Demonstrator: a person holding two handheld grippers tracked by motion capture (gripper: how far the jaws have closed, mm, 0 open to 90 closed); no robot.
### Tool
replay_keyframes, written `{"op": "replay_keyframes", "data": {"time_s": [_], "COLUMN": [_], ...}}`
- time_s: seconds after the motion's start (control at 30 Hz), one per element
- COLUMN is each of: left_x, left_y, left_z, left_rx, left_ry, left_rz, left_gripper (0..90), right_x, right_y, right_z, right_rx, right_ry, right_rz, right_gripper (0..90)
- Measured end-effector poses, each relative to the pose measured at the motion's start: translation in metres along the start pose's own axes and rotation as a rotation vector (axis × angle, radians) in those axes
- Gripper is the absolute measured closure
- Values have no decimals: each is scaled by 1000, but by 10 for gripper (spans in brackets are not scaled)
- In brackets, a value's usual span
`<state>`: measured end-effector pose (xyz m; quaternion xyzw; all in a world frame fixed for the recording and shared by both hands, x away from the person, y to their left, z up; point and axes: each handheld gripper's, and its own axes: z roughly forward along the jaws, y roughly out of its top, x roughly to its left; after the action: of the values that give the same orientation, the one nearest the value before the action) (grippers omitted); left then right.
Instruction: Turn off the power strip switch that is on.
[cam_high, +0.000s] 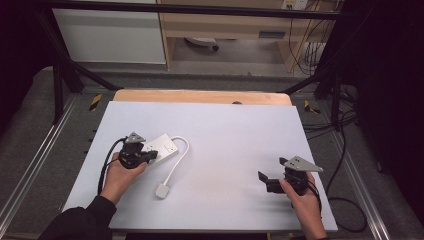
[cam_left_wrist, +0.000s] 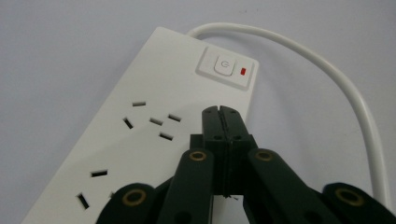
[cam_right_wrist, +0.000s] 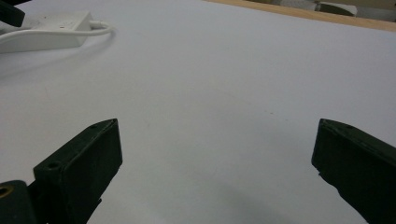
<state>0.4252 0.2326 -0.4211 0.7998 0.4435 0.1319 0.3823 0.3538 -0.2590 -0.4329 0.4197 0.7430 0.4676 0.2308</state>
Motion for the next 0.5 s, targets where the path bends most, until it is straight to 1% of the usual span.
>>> {"op": "replay_keyframes", "data": {"time_s": [0.3,0.5], "left_x": [-2,-3], "left_y": [2,4], "left_z": [-1,-1], "left_rx": [-38,-39], "left_ry": [-8,-10], "left_rz": [1,9], "left_gripper": [899,899], "right_x": [0,0], "right_y": [0,0], "right_z": [0,0], "right_rx": [0,0], "right_ry": [1,1], "right_rz": [3,3], "right_gripper": [22,22]}}
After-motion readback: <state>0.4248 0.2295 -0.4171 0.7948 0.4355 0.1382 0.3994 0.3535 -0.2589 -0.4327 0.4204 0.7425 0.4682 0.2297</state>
